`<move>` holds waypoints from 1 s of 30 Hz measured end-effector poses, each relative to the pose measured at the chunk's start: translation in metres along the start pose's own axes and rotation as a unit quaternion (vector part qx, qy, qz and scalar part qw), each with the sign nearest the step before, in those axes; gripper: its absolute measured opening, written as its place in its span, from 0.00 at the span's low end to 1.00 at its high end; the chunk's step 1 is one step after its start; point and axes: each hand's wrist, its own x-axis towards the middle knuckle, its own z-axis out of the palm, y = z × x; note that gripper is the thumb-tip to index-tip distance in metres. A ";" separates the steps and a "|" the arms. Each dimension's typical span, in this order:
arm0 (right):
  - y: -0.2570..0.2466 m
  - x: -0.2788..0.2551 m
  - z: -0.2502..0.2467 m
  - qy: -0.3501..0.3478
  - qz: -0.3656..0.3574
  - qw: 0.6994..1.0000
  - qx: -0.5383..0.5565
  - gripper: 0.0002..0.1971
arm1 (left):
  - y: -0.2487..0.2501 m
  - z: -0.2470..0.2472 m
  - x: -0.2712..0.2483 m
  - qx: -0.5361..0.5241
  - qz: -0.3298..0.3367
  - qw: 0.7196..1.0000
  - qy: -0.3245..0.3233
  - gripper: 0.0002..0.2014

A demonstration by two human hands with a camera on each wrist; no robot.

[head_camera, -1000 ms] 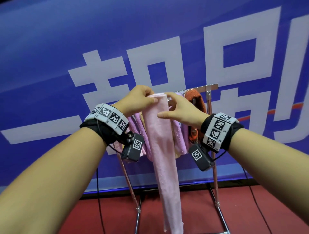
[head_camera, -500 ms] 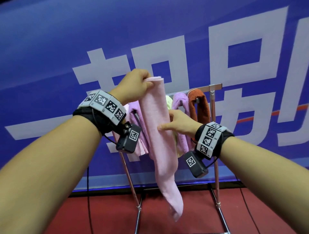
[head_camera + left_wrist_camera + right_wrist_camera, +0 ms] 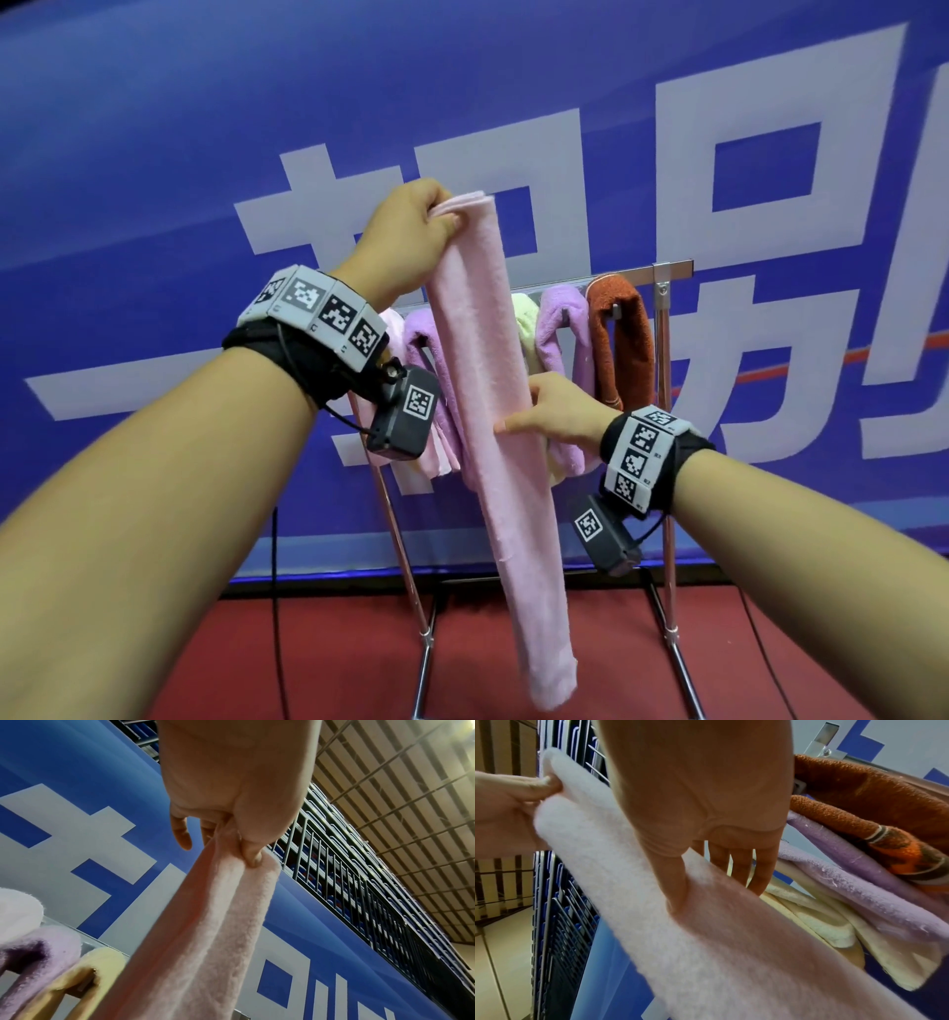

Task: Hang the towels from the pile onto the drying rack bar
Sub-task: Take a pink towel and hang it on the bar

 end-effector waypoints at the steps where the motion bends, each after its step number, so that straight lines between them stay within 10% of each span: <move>1: 0.003 -0.002 0.004 -0.001 0.009 1.000 0.000 0.10 | -0.002 -0.001 0.000 -0.009 -0.004 1.000 0.011 0.08; 13: 0.003 0.008 -0.007 0.078 -0.014 0.986 -0.145 0.09 | -0.057 -0.015 -0.021 0.045 -0.115 0.992 -0.001 0.06; 21: -0.034 0.018 -0.023 0.136 -0.049 0.971 -0.190 0.07 | -0.115 0.013 -0.083 0.119 -0.288 0.913 -0.263 0.05; 30: -0.065 0.026 -0.004 0.134 -0.066 0.963 -0.226 0.05 | -0.058 0.058 -0.086 -0.147 -0.152 0.954 -0.214 0.13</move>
